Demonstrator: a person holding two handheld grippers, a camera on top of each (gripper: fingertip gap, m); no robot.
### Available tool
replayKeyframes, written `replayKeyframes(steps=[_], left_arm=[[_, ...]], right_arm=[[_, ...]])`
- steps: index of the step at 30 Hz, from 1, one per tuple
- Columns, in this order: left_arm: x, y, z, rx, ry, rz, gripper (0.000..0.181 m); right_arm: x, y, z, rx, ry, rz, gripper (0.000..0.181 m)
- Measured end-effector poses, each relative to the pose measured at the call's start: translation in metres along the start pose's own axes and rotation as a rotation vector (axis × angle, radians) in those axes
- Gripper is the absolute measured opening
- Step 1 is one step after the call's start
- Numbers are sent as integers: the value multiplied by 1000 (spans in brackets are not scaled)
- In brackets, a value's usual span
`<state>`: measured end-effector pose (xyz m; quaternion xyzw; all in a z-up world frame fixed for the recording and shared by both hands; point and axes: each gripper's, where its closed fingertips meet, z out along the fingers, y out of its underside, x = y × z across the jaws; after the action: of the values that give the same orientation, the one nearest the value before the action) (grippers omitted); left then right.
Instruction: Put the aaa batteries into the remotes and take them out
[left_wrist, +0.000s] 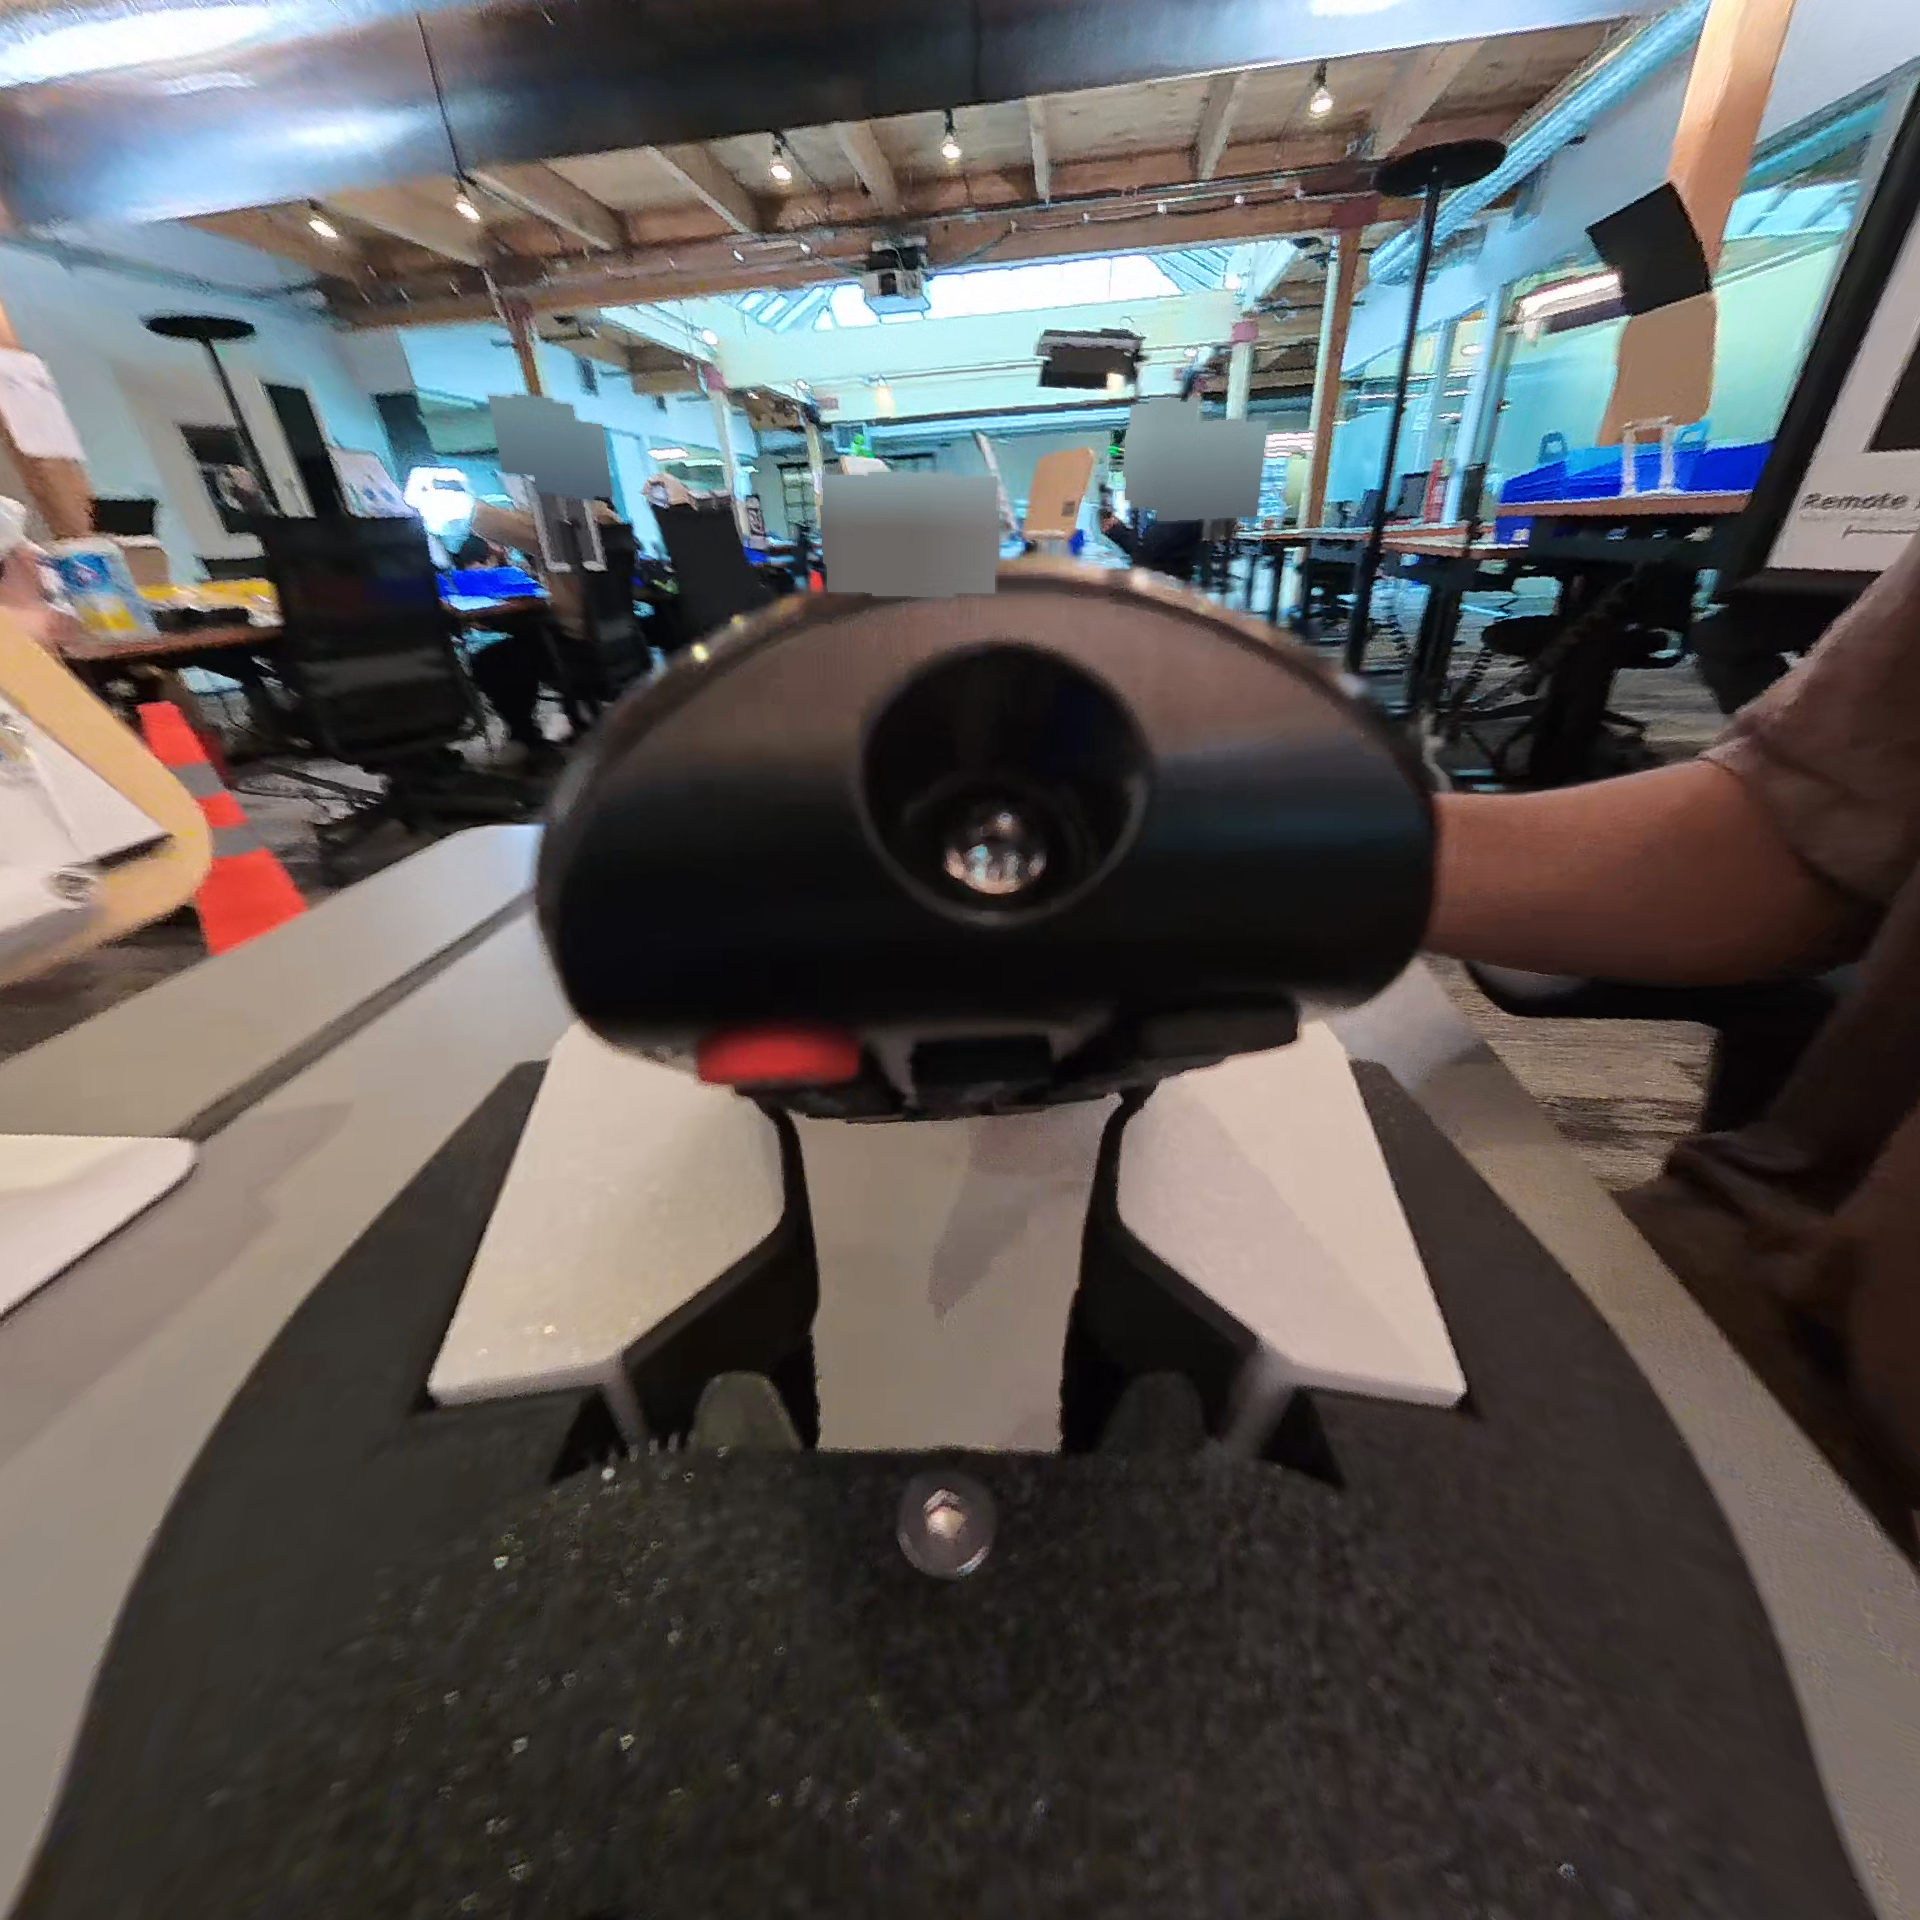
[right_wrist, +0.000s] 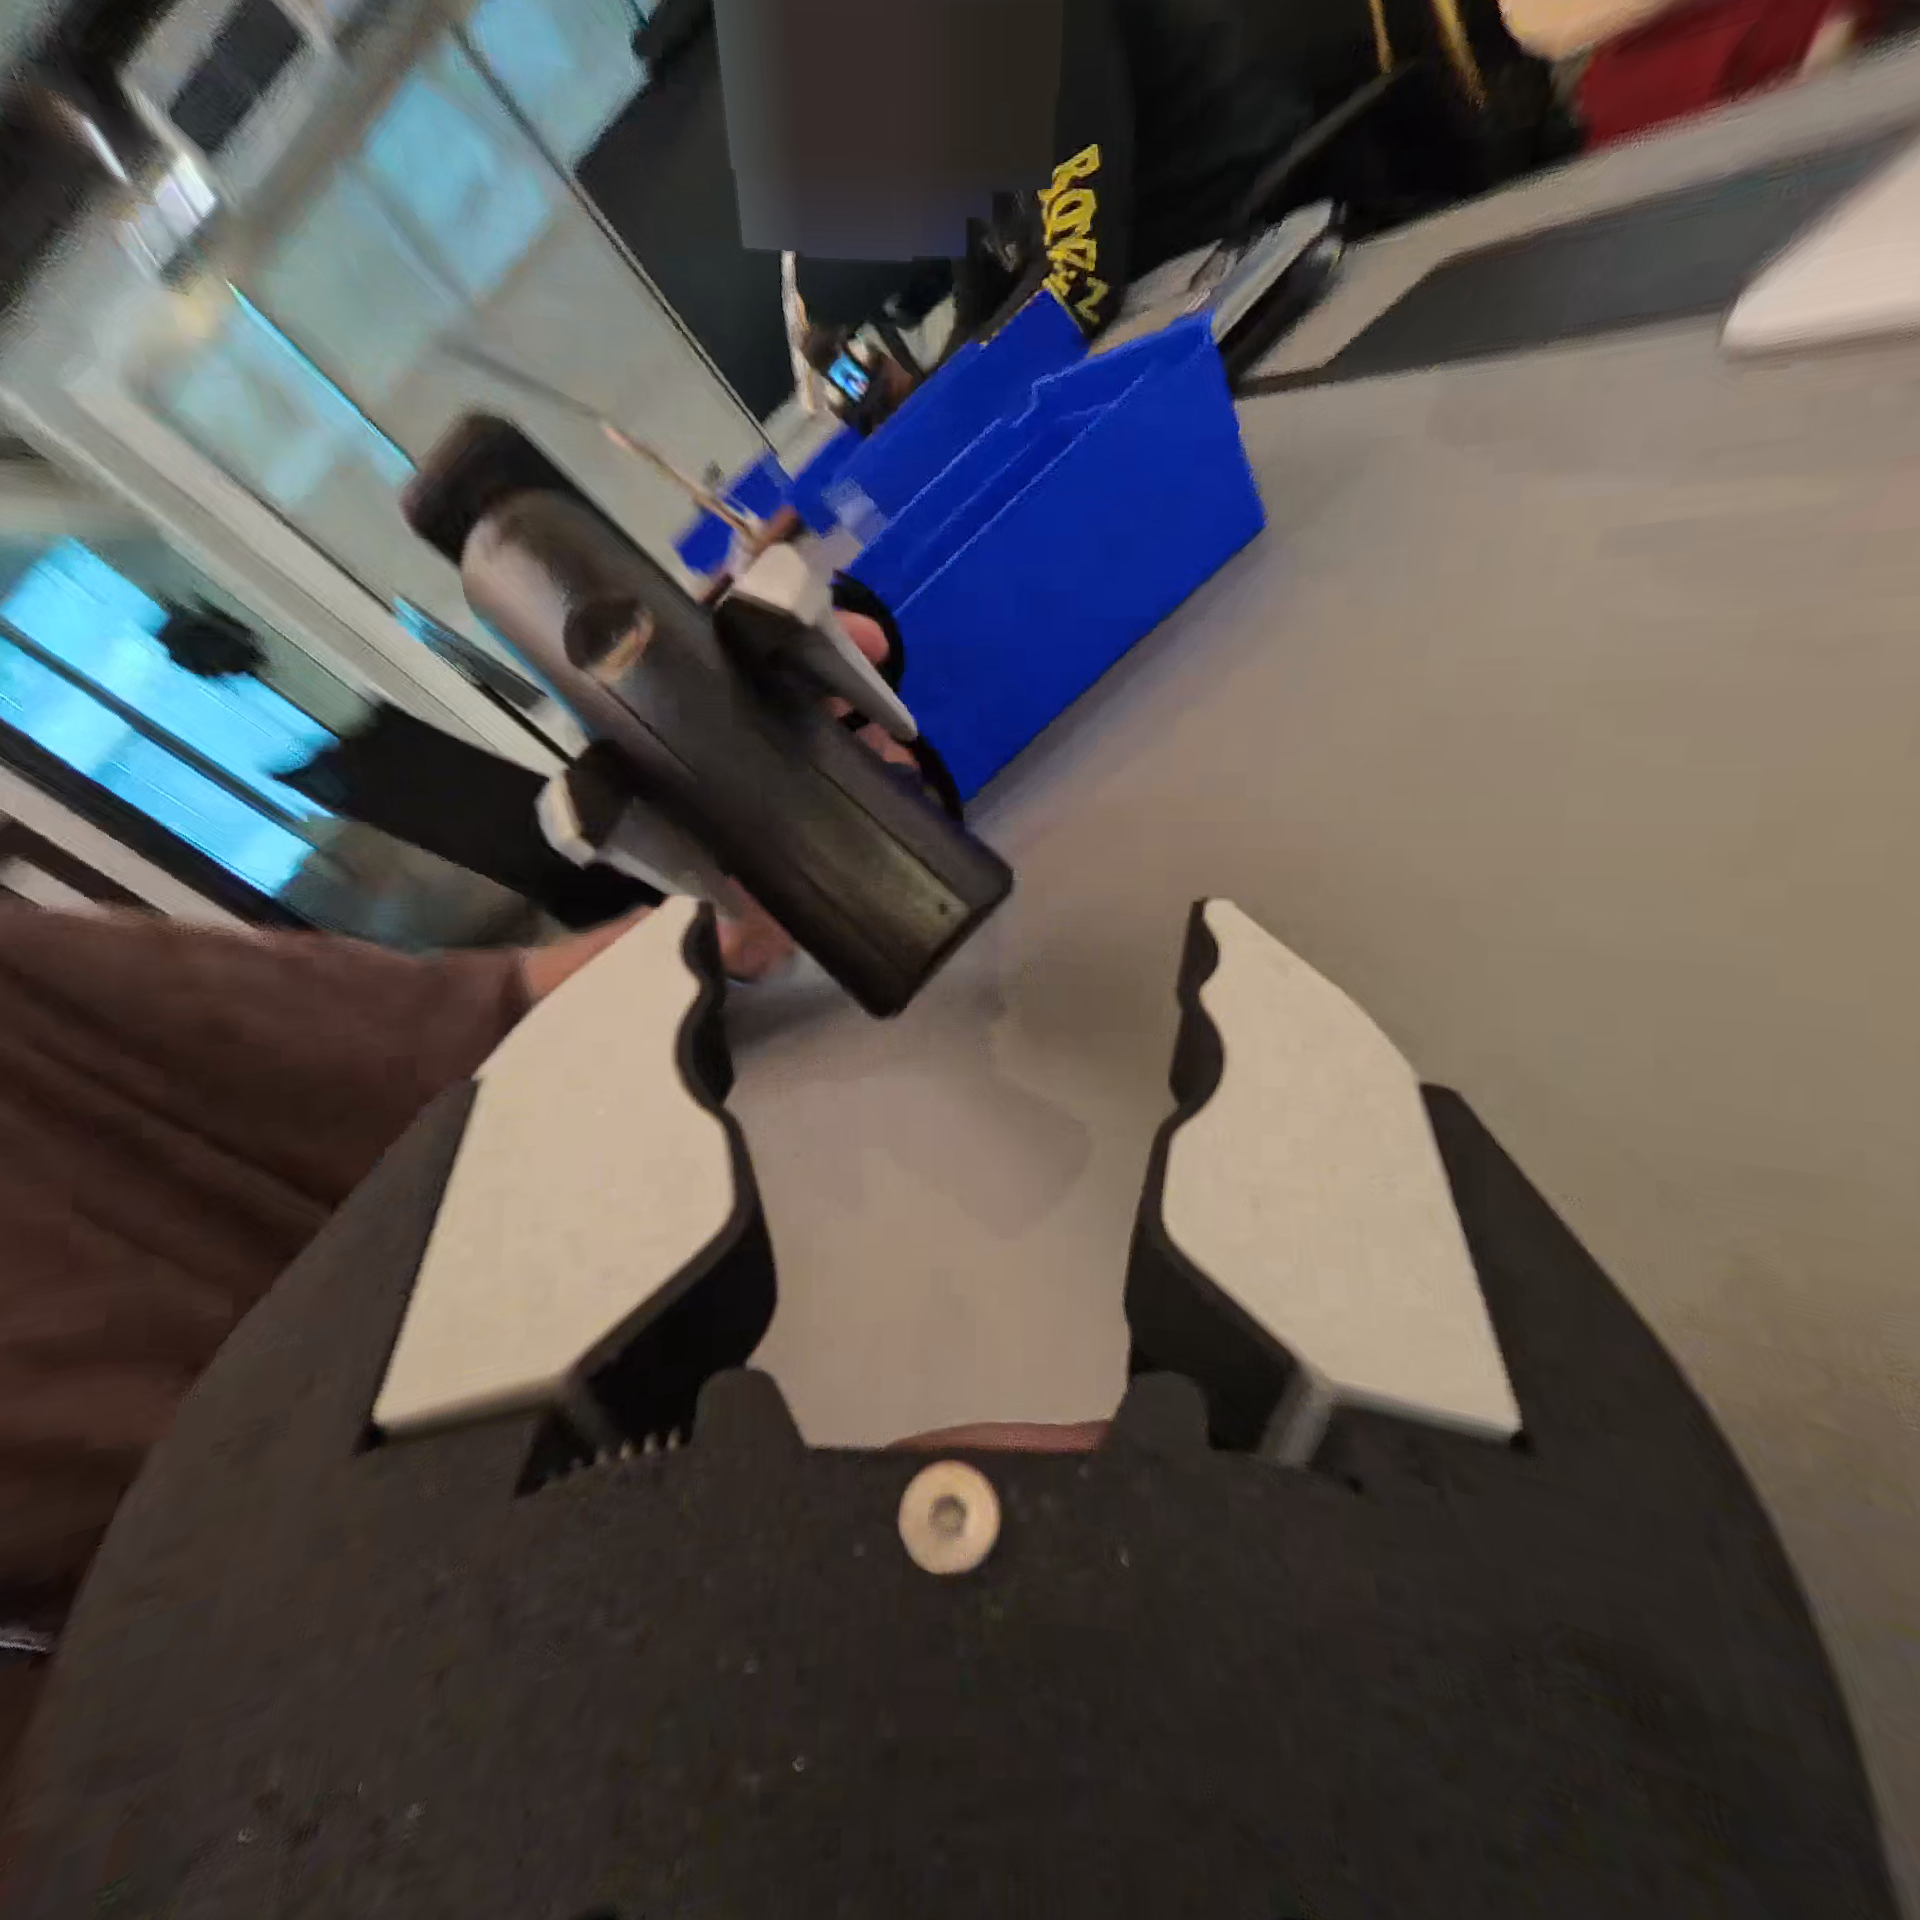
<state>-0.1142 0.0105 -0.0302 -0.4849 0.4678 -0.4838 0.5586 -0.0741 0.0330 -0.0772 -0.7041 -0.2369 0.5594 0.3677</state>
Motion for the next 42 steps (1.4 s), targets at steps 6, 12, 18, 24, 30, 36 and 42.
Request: replayKeyframes(steps=[6, 12, 18, 24, 30, 36, 42], left_arm=[[-11, 5, -2, -18, -133, 148, 61], [-10, 13, -3, -35, -135, 134, 61], [-7, 9, -5, -4, -121, 93, 60], [4, 8, -3, 33, -5, -52, 60], [10, 23, 6, -57, 16, -28, 60], [12, 35, 8, -130, 6, 10, 61], [11, 40, 8, -154, 1, -7, 60]], right_arm=[[-4, 14, 37, 187, -109, 460, 96], [-7, 12, 64, 251, 33, 383, 103], [9, 7, 38, 229, 233, 141, 92], [-59, -15, 25, 56, -99, -236, 0], [-78, -19, 58, -134, -111, -432, 0], [-74, -1, 71, -271, -82, -475, 0], [-69, 4, 69, -309, -42, -487, 1]])
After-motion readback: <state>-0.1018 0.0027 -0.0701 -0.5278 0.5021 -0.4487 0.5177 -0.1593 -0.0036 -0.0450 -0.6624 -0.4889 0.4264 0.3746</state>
